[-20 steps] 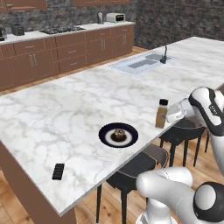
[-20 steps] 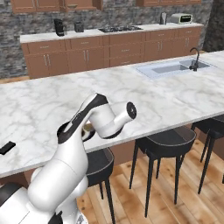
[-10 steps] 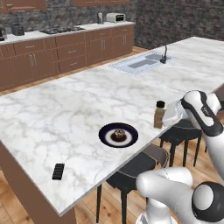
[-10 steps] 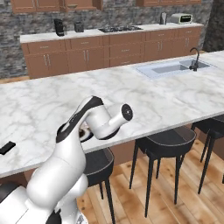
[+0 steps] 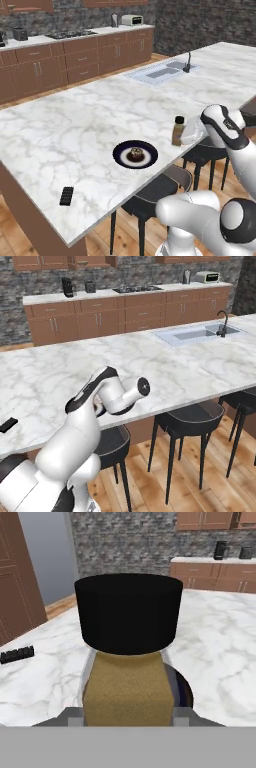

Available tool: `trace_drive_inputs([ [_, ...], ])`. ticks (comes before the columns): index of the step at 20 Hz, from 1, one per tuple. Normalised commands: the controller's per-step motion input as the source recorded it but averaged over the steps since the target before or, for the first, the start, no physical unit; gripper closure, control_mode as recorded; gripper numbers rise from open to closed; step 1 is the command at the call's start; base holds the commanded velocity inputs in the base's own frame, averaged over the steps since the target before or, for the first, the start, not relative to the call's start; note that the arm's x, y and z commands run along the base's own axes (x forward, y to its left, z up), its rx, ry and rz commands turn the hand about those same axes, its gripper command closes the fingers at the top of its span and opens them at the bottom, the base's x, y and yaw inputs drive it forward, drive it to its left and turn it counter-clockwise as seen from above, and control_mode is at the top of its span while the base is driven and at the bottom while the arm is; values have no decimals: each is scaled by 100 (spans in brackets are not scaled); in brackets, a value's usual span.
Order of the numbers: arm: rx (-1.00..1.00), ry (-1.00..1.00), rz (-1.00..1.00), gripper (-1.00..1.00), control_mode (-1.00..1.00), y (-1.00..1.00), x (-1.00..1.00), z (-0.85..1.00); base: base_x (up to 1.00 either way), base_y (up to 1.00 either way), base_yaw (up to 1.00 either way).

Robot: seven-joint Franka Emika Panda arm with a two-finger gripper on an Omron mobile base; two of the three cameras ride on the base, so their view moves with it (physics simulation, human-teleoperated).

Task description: Take the cinnamon bottle from the cabinet and place it on the dining table, next to the plate with the cupcake. Then take the chocolate from the dining counter and place it on the cupcake plate.

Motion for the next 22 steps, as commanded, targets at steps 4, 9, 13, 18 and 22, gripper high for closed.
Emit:
trace_drive_inputs([
  [4, 12, 0, 0, 100, -100, 0, 22, -15, 0, 0, 0],
  [9, 1, 0, 0, 100, -100, 0, 21, -17, 0, 0, 0],
  [13, 0, 0, 0, 100, -100, 0, 23, -19, 0, 0, 0],
  [18, -1, 0, 0, 100, -100, 1, 21, -18, 0, 0, 0],
  [22, 0, 0, 0, 100, -100, 0, 23, -12, 0, 0, 0],
])
